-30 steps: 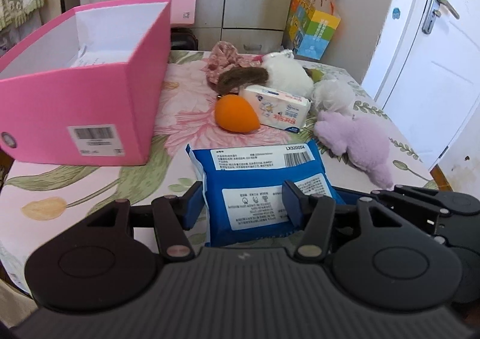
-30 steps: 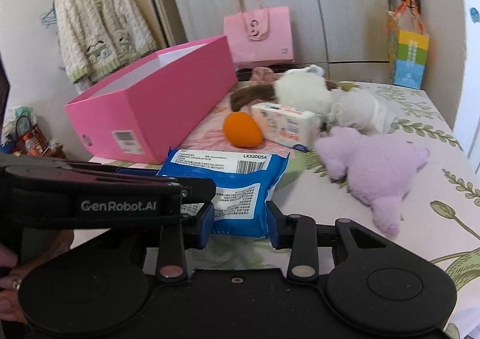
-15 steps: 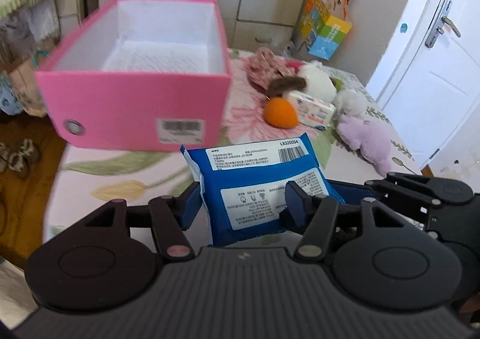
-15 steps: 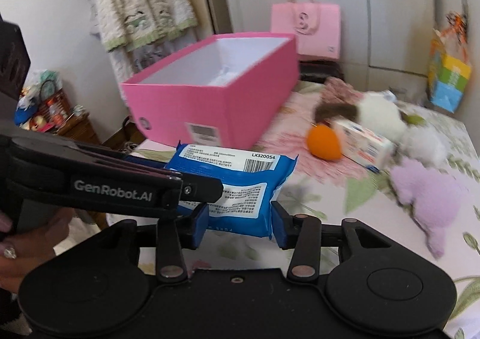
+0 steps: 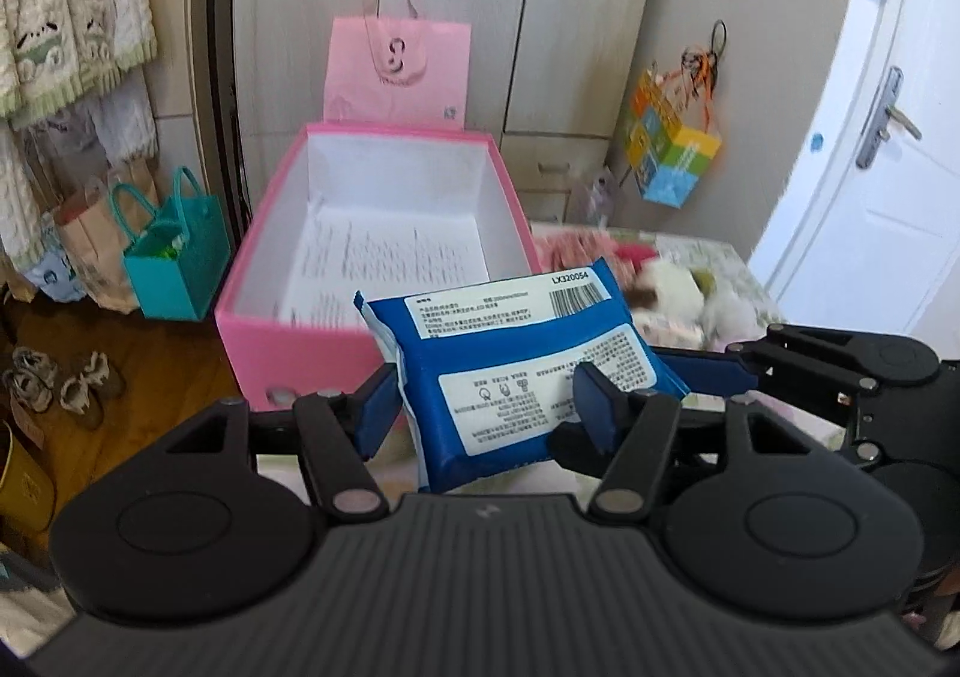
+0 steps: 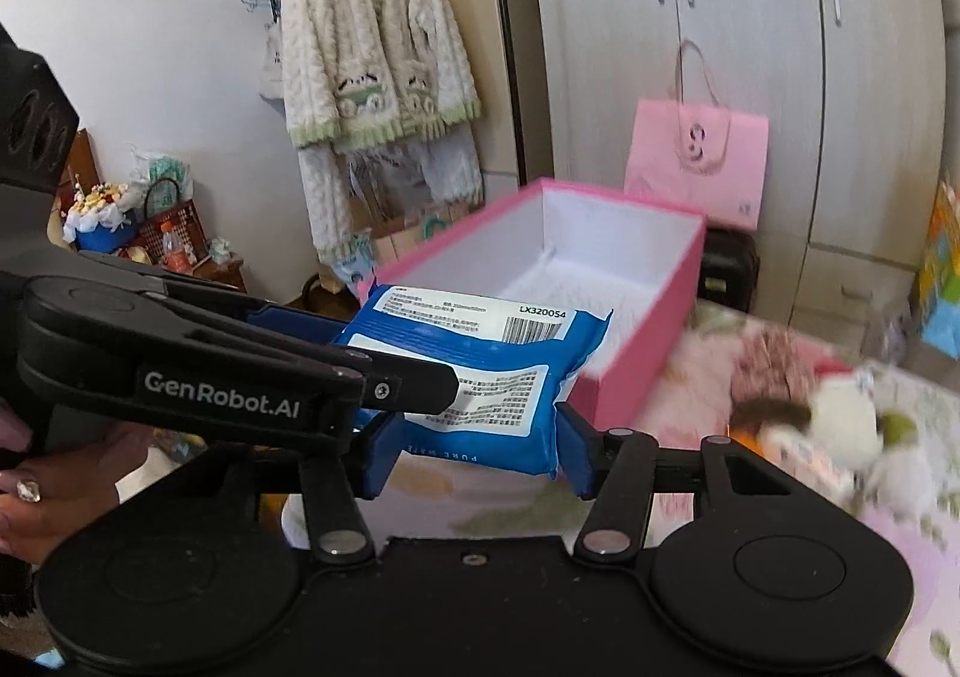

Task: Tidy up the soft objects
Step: 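Carry the wipes pack over the pink shoebox and open the right tool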

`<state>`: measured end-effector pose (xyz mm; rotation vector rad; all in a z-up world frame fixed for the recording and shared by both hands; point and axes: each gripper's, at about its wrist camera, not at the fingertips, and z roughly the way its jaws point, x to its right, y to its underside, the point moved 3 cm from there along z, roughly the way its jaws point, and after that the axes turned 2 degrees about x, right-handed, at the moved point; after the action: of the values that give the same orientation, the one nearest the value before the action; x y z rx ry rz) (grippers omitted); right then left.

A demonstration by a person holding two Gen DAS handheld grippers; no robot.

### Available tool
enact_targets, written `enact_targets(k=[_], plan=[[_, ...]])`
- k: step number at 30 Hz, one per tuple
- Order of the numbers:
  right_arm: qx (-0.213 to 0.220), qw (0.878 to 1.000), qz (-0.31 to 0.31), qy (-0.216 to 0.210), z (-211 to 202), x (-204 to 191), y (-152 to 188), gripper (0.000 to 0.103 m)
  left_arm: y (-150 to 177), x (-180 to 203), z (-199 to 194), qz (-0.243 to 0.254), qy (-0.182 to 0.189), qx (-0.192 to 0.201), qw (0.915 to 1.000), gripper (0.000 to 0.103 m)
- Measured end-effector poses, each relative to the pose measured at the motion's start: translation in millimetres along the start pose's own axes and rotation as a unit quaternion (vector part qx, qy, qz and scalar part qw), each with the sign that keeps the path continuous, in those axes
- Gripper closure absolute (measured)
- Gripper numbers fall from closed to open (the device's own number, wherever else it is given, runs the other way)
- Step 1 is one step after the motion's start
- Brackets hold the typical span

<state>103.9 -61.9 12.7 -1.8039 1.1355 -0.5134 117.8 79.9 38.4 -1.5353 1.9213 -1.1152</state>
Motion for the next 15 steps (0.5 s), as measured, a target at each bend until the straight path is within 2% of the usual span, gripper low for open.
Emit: enact_targets(k=[6, 10, 12, 15], plan=[[0.027, 1.000, -0.004, 0.009, 30, 18, -36, 0.040, -38, -9, 27, 0.012, -0.009, 0.030, 0.9994, 0.042], [0.031, 0.999, -0.017, 0.021, 53, 34, -56, 0.040, -63, -17, 59, 0.016, -0.010, 0.026, 0.9995, 0.042], [0.032, 0.999, -0.025, 0.027, 64, 42, -65, 0.042, -74, -21, 75, 0.019, -0.014, 0.025, 0.9994, 0.042], [0.031, 0.998, -0.031, 0.038, 84, 55, -79, 0.052, -92, -30, 99, 0.018, -0.021, 0.027, 0.9992, 0.042]])
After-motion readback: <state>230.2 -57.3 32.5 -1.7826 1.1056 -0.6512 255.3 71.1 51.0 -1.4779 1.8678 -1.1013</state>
